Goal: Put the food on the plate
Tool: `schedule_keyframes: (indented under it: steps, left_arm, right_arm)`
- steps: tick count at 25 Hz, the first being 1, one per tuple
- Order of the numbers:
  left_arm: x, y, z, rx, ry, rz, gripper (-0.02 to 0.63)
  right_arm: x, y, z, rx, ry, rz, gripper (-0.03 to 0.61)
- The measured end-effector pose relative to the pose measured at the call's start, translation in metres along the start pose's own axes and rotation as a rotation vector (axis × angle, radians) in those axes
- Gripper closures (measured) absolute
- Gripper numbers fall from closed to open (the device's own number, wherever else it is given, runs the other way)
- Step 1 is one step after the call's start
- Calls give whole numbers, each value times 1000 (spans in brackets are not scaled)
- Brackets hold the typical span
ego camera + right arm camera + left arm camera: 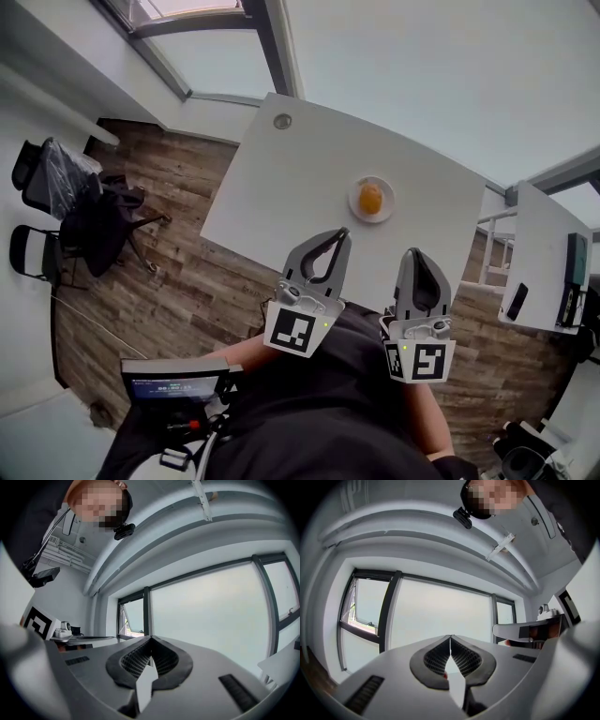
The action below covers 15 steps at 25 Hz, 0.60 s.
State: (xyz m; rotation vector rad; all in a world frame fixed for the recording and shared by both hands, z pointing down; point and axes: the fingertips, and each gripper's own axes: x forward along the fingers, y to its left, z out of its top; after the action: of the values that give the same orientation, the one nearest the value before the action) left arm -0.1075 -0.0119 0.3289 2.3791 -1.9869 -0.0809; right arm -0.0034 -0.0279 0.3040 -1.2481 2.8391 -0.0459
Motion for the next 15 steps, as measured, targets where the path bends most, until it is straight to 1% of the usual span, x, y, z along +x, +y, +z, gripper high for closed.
schedule_keyframes:
  steps: [2,4,9,12,15]
  left_arm:
    - [-5,4,2,17,-6,1,607]
    - [-10,9,2,17,-6,8,607]
    - [-18,21,-4,14,-7,35,607]
    - [-18,24,-5,-7,-13,49,607]
    - [-20,26,1,-28,-34,57,607]
  right_arm:
    - [2,4,0,-1,-3,-9,572]
    - [2,9,2,-13,-16,-17,572]
    - [3,22,-5,-31,-11,2,572]
    - [3,22,-7,-47,2,11,572]
    - [6,29,-2,-72,8,22,572]
